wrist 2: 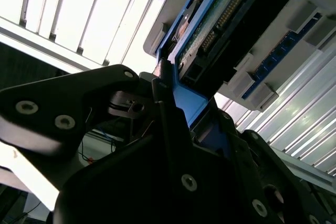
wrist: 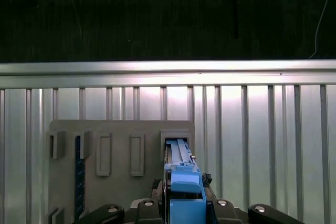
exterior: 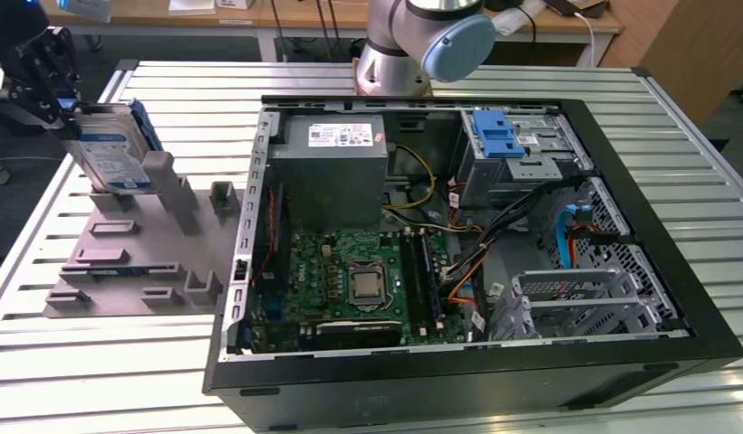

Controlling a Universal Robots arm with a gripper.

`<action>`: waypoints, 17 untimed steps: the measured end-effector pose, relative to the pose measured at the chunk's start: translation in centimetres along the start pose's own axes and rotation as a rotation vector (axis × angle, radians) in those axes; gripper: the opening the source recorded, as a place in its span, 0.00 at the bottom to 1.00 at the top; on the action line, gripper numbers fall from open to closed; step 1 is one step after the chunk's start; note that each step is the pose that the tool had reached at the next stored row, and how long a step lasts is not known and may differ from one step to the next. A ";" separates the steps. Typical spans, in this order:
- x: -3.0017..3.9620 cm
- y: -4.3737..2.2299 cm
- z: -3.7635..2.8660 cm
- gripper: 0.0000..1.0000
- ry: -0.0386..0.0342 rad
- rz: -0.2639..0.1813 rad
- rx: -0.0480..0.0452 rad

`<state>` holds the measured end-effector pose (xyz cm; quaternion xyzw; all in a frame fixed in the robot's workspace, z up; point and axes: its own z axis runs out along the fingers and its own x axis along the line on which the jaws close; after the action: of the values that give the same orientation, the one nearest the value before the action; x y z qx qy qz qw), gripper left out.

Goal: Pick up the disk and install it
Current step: 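Pick up the disk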

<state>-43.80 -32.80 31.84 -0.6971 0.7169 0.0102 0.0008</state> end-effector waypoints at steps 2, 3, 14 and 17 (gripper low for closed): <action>0.00 0.00 -0.12 0.36 0.0000 0.000 0.0001; 0.00 0.00 -0.18 0.36 0.0000 0.000 0.0001; -0.01 0.01 -0.81 0.36 0.0001 0.000 -0.0001; -0.01 0.01 -0.96 0.36 0.0000 0.000 0.0000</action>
<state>-43.80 -32.80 32.80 -0.6971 0.7169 0.0102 0.0008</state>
